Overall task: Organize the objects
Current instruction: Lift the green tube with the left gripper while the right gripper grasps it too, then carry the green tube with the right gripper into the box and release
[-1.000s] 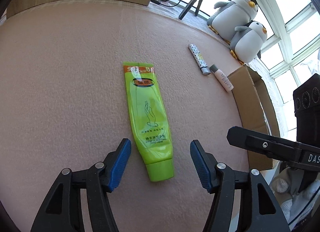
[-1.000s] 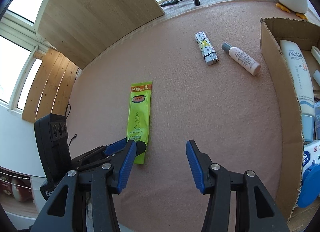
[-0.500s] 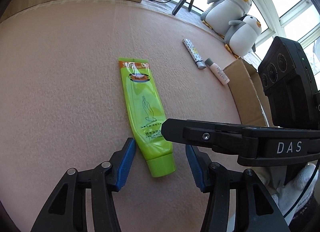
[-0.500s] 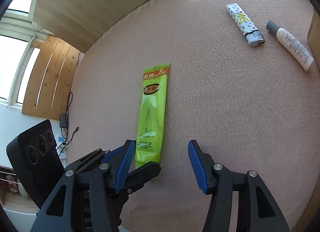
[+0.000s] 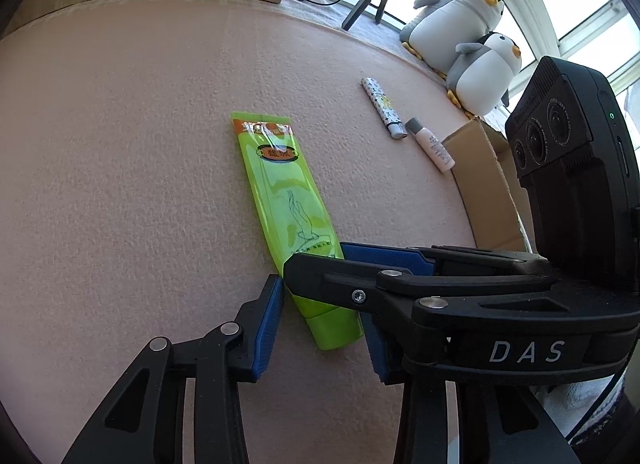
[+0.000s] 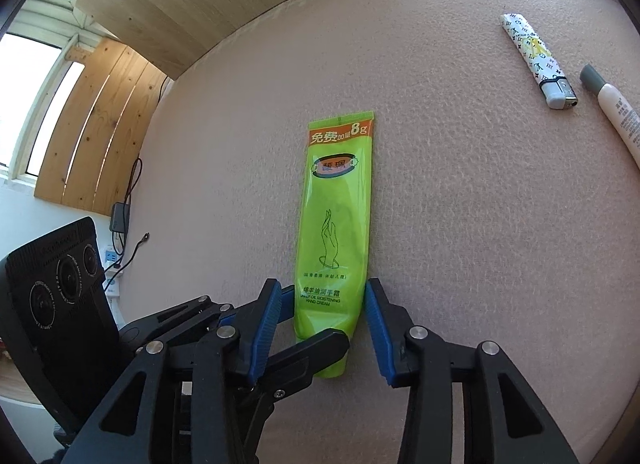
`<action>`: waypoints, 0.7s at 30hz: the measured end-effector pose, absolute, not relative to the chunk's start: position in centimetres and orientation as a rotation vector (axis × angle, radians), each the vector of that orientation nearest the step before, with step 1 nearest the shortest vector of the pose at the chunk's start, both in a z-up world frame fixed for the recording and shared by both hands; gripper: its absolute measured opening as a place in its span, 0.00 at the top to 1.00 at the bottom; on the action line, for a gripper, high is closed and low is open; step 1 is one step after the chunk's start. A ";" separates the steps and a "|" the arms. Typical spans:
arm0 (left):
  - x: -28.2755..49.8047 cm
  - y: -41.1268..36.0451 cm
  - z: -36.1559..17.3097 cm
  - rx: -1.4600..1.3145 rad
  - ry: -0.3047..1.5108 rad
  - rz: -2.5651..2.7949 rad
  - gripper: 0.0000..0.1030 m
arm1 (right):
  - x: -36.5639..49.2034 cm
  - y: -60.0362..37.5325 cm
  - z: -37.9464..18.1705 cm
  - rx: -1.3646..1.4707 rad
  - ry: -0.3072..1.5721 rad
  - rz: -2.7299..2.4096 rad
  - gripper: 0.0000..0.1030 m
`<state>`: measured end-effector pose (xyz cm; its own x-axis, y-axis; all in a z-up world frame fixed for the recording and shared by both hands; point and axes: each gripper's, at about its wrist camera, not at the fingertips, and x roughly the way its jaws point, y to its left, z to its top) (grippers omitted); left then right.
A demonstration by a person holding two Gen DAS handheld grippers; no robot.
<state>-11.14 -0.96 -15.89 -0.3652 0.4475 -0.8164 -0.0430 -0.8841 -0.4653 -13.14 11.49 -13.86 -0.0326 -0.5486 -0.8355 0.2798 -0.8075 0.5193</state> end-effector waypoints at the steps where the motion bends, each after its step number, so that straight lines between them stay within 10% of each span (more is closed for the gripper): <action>1: -11.1 -0.8 -15.8 -1.552 -0.532 2.311 0.61 | -13.0 11.5 -13.8 1.679 -0.271 -1.904 0.64; 21: -11.9 10.5 -10.6 -1.392 -0.414 2.291 0.61 | -11.6 20.8 -8.3 1.567 -0.314 -2.065 0.67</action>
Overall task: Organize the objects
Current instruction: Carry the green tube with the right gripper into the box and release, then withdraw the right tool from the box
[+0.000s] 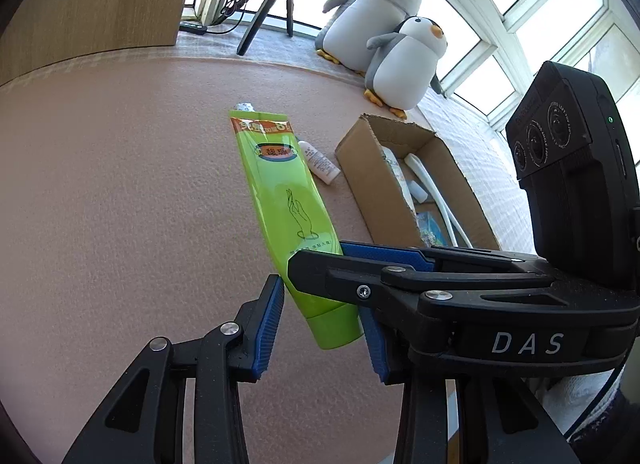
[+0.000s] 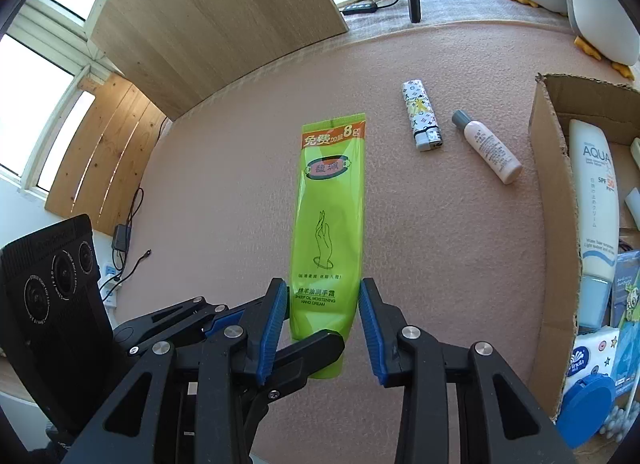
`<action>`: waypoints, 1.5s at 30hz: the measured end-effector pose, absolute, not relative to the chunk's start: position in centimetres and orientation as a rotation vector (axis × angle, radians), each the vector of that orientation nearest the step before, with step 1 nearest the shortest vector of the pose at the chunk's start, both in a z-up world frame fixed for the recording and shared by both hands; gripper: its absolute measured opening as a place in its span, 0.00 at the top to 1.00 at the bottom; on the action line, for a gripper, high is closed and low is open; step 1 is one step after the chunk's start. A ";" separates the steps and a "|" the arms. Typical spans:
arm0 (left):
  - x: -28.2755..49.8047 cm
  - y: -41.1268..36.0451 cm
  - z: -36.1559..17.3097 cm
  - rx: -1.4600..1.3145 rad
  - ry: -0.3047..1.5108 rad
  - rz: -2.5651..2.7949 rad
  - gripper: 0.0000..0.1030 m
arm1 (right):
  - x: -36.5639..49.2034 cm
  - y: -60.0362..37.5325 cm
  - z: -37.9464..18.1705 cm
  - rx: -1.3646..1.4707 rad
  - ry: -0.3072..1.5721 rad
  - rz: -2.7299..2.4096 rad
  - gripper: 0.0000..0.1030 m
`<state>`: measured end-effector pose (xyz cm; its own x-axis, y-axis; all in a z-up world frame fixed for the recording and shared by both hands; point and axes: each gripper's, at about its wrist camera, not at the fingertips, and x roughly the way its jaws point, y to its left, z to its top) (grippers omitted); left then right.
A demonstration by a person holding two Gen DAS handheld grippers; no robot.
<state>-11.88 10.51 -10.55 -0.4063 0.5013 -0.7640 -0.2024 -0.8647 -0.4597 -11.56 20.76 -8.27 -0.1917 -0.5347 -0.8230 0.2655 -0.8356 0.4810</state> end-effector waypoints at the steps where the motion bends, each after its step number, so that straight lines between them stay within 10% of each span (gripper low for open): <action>1: -12.0 11.5 -10.3 -1.383 -0.405 2.283 0.61 | -11.4 21.6 -8.0 1.564 -0.321 -2.076 0.67; 28: -11.7 27.1 -8.3 -1.322 -0.176 2.228 0.60 | -9.6 36.9 -5.7 1.539 -0.414 -2.230 0.67; 34: -11.4 27.8 -8.1 -1.333 -0.160 2.244 0.40 | -9.5 37.8 -5.5 1.518 -0.407 -2.250 0.65; 45: -10.9 24.6 -7.9 -1.354 -0.144 2.268 0.40 | -9.6 38.4 -5.6 1.540 -0.505 -2.292 0.52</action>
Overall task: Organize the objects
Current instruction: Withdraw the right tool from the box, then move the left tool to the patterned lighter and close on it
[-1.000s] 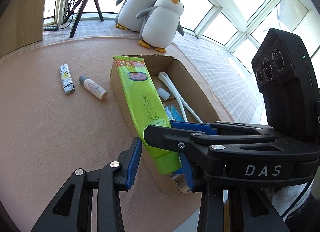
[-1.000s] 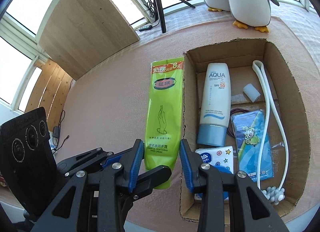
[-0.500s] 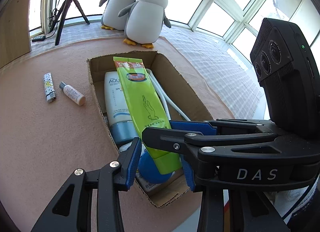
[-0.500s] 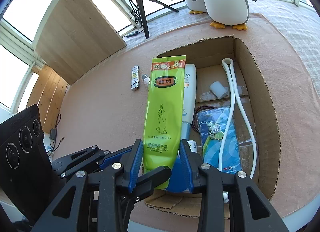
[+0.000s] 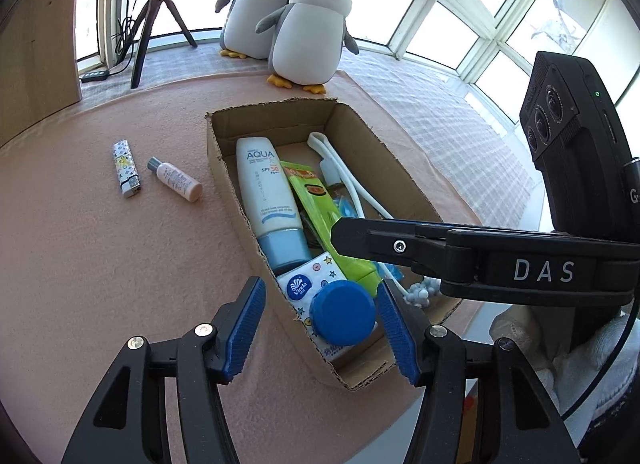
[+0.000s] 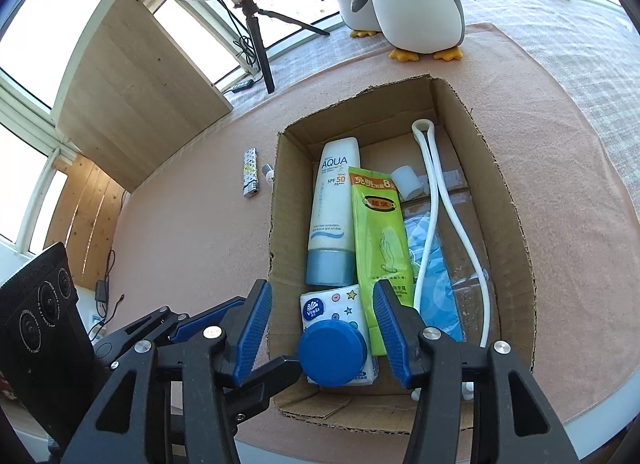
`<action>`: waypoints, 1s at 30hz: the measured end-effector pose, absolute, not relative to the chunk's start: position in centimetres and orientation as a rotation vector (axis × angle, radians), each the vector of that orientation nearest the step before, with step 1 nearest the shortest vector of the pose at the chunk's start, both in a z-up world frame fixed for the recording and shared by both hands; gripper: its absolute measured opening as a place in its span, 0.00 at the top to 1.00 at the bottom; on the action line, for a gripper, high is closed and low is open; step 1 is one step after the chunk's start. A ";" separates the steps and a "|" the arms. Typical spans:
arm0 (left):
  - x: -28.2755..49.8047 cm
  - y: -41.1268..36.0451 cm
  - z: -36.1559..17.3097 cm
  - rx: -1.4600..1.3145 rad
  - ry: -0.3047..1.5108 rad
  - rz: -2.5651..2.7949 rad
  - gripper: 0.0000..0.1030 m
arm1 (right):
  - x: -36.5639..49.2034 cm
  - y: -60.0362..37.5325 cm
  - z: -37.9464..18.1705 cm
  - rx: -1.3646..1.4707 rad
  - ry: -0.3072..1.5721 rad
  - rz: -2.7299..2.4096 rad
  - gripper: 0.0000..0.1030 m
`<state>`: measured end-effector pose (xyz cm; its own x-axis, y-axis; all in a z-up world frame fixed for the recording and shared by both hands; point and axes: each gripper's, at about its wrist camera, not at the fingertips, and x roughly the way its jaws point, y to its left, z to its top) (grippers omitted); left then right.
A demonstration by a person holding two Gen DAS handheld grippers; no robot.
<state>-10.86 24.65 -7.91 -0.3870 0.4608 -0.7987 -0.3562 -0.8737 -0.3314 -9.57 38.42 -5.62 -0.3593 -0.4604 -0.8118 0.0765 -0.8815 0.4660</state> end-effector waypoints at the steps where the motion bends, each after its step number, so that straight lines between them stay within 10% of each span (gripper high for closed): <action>1: -10.8 24.0 -7.8 -1.357 -0.150 2.274 0.40 | -9.5 38.2 -5.6 1.535 -0.514 -2.289 0.52; 30: -22.0 7.5 -4.2 -1.355 -0.247 2.512 0.40 | -14.1 29.4 1.4 1.323 -0.453 -2.337 0.53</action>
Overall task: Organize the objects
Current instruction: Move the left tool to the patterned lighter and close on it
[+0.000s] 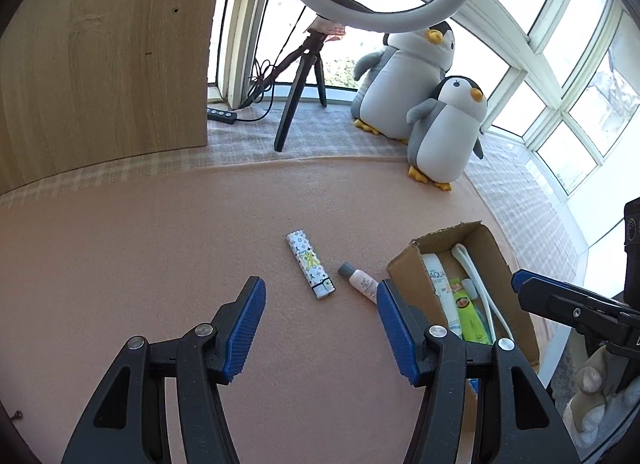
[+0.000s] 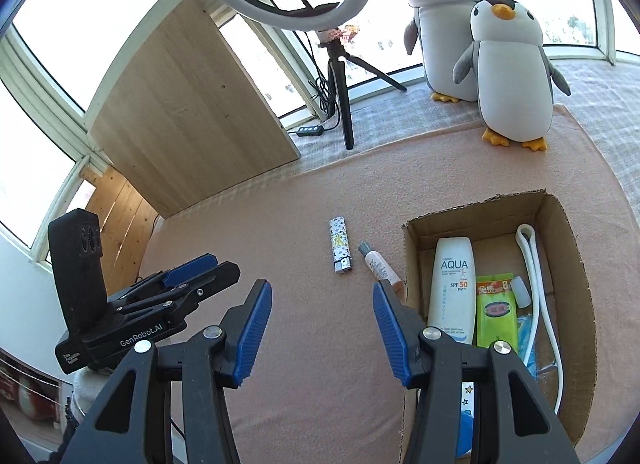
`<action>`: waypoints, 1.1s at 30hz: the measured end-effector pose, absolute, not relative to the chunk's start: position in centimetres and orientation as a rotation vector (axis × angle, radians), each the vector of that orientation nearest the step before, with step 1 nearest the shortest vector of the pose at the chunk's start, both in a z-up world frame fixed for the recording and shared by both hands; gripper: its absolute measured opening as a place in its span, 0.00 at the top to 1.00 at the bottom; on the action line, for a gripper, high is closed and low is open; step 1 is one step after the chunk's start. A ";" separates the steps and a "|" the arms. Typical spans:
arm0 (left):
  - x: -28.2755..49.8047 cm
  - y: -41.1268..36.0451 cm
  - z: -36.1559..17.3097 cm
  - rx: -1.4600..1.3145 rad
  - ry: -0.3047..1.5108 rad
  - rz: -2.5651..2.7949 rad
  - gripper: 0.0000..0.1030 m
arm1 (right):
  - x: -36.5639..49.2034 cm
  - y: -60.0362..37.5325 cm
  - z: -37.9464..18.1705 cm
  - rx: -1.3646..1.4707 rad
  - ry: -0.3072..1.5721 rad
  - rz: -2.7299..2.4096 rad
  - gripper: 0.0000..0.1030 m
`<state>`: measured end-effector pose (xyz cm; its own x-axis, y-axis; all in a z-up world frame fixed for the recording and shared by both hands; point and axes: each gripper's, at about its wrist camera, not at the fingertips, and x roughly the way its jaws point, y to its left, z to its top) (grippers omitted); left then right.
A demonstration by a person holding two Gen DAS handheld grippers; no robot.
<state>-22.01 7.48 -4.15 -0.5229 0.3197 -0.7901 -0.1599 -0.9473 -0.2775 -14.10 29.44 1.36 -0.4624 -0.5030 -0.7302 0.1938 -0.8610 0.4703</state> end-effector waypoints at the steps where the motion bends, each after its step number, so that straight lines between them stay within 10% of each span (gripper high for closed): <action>1: -22.7 7.9 -4.8 -1.370 -0.239 2.510 0.41 | -14.3 29.5 1.4 1.318 -0.463 -2.337 0.53; 33: -30.5 11.3 -16.6 -1.645 -0.204 2.516 0.74 | -13.1 32.9 -2.0 1.433 -0.510 -2.291 0.53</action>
